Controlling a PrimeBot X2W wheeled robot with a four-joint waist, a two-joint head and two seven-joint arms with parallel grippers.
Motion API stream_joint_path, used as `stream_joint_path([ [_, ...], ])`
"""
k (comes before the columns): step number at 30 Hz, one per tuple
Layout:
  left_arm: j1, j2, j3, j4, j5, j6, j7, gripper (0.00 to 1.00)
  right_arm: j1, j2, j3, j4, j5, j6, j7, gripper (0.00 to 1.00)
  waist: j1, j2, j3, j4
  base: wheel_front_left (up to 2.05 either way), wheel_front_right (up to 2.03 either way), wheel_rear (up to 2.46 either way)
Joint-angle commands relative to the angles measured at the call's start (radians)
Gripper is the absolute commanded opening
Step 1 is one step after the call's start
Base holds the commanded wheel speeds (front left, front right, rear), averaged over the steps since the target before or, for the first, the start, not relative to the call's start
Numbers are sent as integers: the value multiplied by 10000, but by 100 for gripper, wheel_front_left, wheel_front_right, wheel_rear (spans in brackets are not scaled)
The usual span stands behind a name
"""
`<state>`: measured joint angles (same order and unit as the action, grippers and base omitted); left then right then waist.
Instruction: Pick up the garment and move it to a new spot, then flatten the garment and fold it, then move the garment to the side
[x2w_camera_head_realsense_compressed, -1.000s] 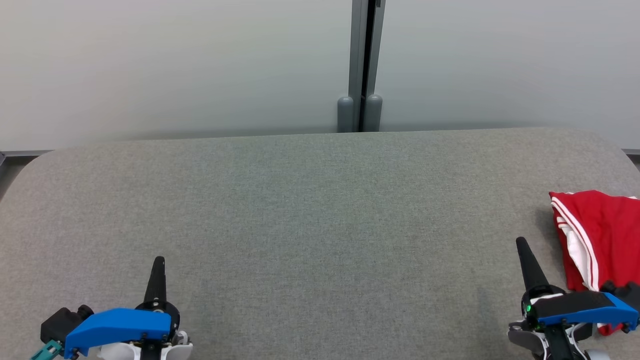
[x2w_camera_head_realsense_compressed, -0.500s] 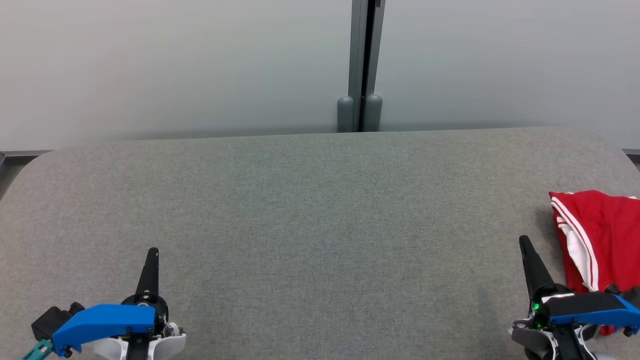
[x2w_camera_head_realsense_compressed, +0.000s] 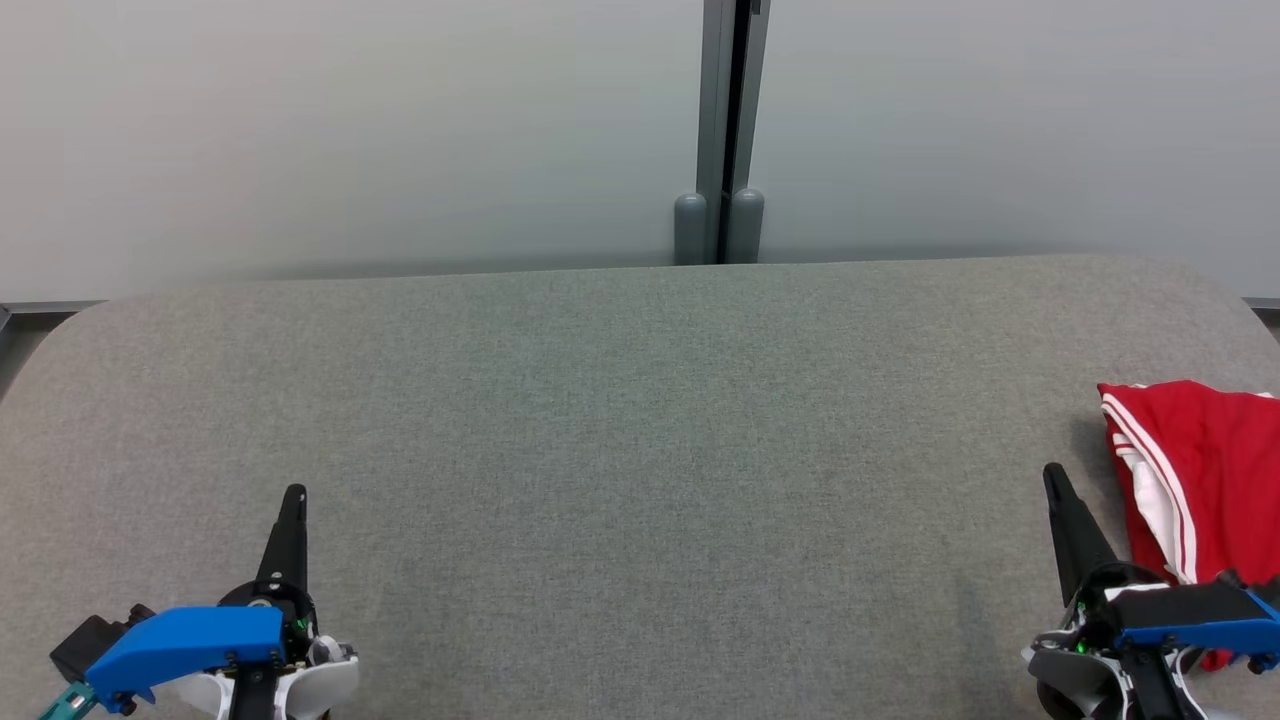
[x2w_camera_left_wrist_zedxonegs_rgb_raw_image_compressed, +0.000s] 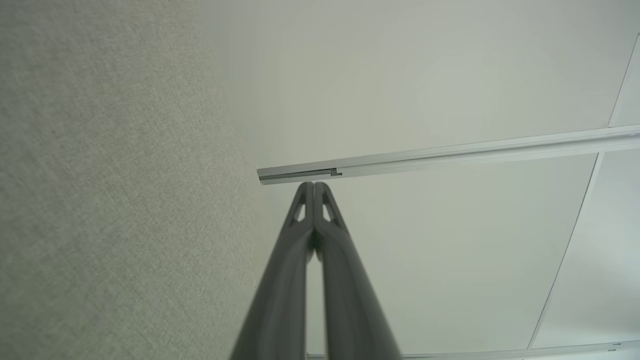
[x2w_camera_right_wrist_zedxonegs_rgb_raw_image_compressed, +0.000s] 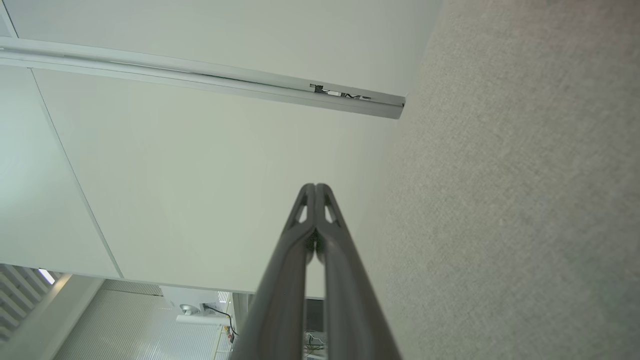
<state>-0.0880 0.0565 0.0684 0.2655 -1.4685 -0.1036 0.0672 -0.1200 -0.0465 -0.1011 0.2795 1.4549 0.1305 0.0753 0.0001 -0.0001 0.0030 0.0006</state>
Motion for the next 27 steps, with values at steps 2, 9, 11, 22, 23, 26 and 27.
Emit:
stream_joint_path([
  [2,-200,13,100,-89,-296,-97,96,0,84,-61,-42,-128,309,4,91,0,0,1,0,-1,0,0,0],
  [9,-234,7,212,-139,-706,-169,206,0,121,-63,-81,-224,748,4,213,0,0,1,0,-2,0,0,0],
  [11,-225,4,274,-169,-912,-217,268,0,140,-64,-102,-263,956,4,250,0,0,1,1,-3,0,0,0],
  [22,-242,-4,413,-245,-1538,-341,442,0,183,-67,-154,-388,1623,4,435,0,-1,1,1,-6,0,0,0],
  [23,-240,-5,409,-239,-1522,-314,442,0,185,-67,-154,-389,1613,4,433,0,-1,1,1,-6,0,0,0],
  [26,-239,-9,407,-238,-1498,-308,447,0,184,-67,-152,-385,1593,4,431,0,-1,1,1,-6,0,0,0],
  [27,-240,-11,410,-238,-1497,-308,448,0,184,-67,-152,-385,1593,4,431,0,-1,1,1,-6,0,0,0],
])
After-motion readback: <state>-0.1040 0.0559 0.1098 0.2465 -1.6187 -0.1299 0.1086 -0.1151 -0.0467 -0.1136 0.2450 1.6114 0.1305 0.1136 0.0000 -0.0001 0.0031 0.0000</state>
